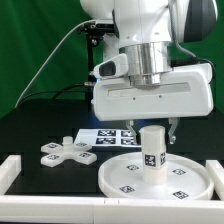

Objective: Assemble round table

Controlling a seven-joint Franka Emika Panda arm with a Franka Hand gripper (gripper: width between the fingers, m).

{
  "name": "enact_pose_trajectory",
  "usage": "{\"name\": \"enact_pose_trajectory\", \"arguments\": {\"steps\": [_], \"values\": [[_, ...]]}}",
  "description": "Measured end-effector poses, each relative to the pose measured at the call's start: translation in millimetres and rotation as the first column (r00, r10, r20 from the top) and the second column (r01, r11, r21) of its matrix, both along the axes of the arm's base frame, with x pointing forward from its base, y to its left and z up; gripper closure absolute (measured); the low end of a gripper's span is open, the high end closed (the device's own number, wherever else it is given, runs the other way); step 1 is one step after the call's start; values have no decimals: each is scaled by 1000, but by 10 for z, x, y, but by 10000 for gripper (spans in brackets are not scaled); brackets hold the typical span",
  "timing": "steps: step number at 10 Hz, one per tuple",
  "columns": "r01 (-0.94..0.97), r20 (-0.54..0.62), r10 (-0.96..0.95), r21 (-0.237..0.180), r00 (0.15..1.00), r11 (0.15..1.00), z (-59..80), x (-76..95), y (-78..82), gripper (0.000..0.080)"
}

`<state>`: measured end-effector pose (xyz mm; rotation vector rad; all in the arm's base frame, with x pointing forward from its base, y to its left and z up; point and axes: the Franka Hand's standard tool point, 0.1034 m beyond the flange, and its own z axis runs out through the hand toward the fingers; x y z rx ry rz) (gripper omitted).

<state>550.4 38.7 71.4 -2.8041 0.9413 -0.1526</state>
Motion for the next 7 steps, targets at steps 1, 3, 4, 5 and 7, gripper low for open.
{"name": "enact_pose_trajectory", "arguments": {"steps": [1, 3, 4, 5, 7], "values": [[175, -37, -173, 41, 984, 984, 4, 28, 6, 393], [264, -62, -260, 57, 964, 963, 2, 26, 7, 393], [244, -58, -241, 56, 969, 968, 1, 26, 6, 383], [161, -40, -160, 43, 986, 986, -9, 20, 1, 383], [-140, 8, 140, -3, 990, 990, -19, 16, -82, 165]]}}
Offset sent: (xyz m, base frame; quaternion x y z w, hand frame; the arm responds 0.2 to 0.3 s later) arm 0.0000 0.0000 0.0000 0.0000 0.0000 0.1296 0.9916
